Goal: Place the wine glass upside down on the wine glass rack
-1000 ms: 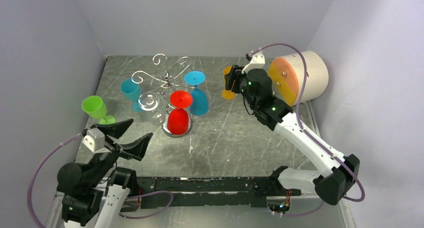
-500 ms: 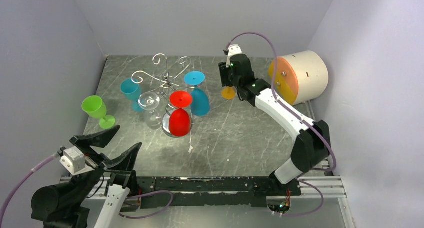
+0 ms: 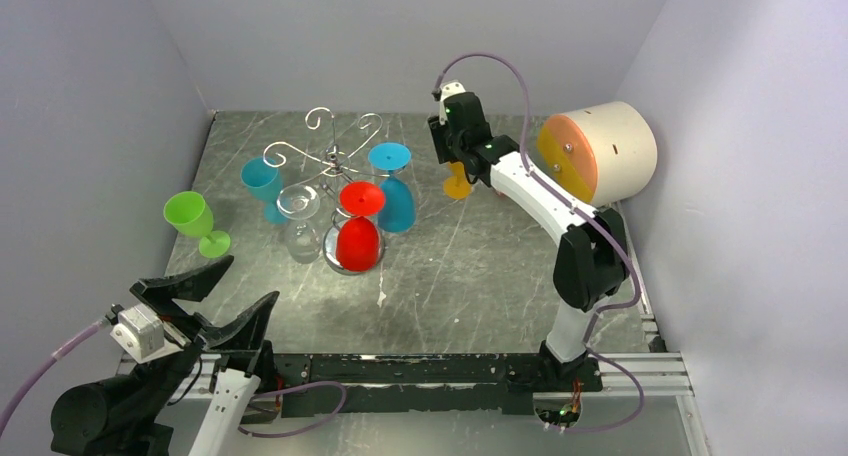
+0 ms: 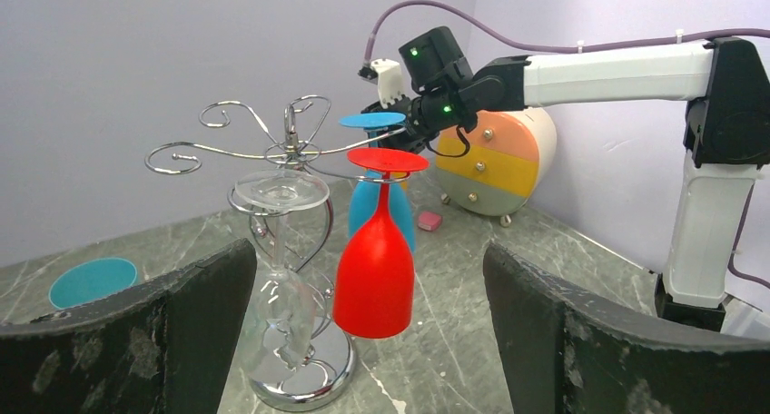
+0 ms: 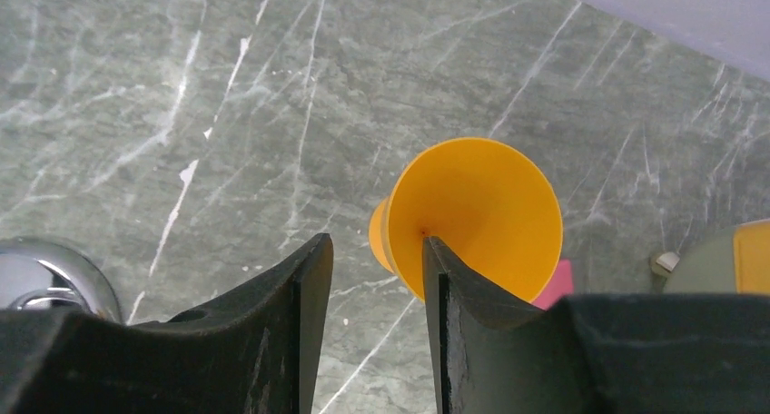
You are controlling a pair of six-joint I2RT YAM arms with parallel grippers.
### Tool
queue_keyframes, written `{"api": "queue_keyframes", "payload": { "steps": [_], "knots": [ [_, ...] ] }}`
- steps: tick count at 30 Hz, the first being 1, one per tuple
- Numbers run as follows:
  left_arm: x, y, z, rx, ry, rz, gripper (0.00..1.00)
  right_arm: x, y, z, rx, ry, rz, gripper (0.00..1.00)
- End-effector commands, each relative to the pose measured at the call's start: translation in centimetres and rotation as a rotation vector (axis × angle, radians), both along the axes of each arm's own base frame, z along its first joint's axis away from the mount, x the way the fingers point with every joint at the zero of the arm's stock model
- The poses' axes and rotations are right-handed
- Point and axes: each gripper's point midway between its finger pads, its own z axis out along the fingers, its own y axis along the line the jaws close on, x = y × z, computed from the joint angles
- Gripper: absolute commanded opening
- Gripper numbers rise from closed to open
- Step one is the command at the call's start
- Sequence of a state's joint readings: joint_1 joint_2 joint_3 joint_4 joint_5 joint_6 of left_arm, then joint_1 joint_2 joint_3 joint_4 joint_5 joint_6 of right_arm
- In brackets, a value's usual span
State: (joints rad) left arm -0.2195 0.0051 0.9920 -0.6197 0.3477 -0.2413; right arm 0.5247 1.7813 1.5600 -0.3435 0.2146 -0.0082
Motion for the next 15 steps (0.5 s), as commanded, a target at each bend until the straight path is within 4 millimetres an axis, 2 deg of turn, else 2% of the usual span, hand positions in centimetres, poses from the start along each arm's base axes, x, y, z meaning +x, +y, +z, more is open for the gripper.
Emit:
{"api": "queue_keyframes", "payload": {
  "steps": [1, 6, 11, 15],
  "knots": [
    [-0.4, 0.0, 0.0, 0.012, -0.013, 0.003, 0.99, 0.6, -0.5, -0.7, -0.043, 0.019, -0.004, 0.44],
    [-0.6, 0.0, 0.2, 0.009, -0.023, 0.0, 0.98, 1.0, -0.8, -2.1, -0.081, 0.039, -0.023, 0.38],
    [-0.8, 0.0, 0.3, 0.023, -0.033, 0.007, 0.98, 1.1, -1.0, -2.2, -0.091, 0.036, -0.026, 0.29],
    [-0.9, 0.0, 0.3, 0.034, -0.043, 0.005, 0.98, 1.0, -0.9, -2.6, -0.085, 0.039, -0.02, 0.29]
  ]
}}
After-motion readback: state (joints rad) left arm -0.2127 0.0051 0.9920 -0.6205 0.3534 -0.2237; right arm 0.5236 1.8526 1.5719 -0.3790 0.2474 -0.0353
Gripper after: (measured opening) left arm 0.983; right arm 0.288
